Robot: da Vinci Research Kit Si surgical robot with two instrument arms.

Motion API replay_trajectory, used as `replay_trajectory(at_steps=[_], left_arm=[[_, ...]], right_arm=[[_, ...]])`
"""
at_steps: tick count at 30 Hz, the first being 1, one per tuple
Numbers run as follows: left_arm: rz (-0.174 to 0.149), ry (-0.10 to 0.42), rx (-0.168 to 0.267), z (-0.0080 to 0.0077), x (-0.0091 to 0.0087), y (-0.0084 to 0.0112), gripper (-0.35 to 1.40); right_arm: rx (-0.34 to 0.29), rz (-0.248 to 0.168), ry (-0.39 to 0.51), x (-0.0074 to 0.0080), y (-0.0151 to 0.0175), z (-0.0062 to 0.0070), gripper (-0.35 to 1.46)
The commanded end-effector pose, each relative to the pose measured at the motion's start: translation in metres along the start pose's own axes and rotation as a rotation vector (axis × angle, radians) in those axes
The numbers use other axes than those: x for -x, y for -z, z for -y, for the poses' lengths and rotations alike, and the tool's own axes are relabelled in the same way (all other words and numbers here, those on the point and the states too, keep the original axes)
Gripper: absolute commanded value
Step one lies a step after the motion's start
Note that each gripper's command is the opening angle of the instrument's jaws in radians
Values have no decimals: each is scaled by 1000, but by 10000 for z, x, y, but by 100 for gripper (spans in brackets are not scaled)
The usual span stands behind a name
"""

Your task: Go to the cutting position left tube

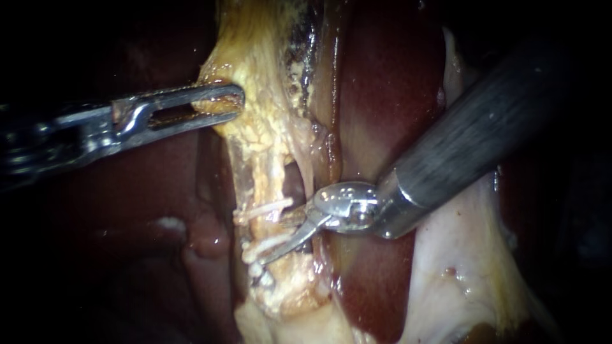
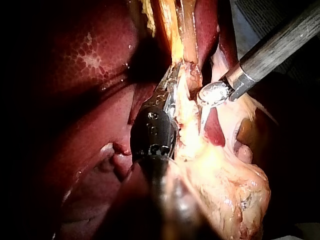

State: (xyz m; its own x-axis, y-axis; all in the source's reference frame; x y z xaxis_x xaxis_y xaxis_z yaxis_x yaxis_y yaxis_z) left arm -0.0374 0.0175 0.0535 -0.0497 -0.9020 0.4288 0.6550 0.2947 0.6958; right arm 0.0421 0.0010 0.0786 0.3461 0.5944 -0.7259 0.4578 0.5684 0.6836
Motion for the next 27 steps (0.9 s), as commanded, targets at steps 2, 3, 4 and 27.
replay_trajectory(at_steps=[2,3,4,27], left_arm=[[0,0,1,0,-1,-1,-35],[0,0,1,0,-1,-1,-35],[0,0,1,0,-1,-1,-35],[0,0,1,-2,0,-3,-35]], right_arm=[[-4,-14,-23,-1,-3,-2,128],[-5,-23,-34,-2,-4,-3,128],[-4,-30,-46,-3,-6,-4,130],[-34,-43,-198,-1,-9,-7,128]])
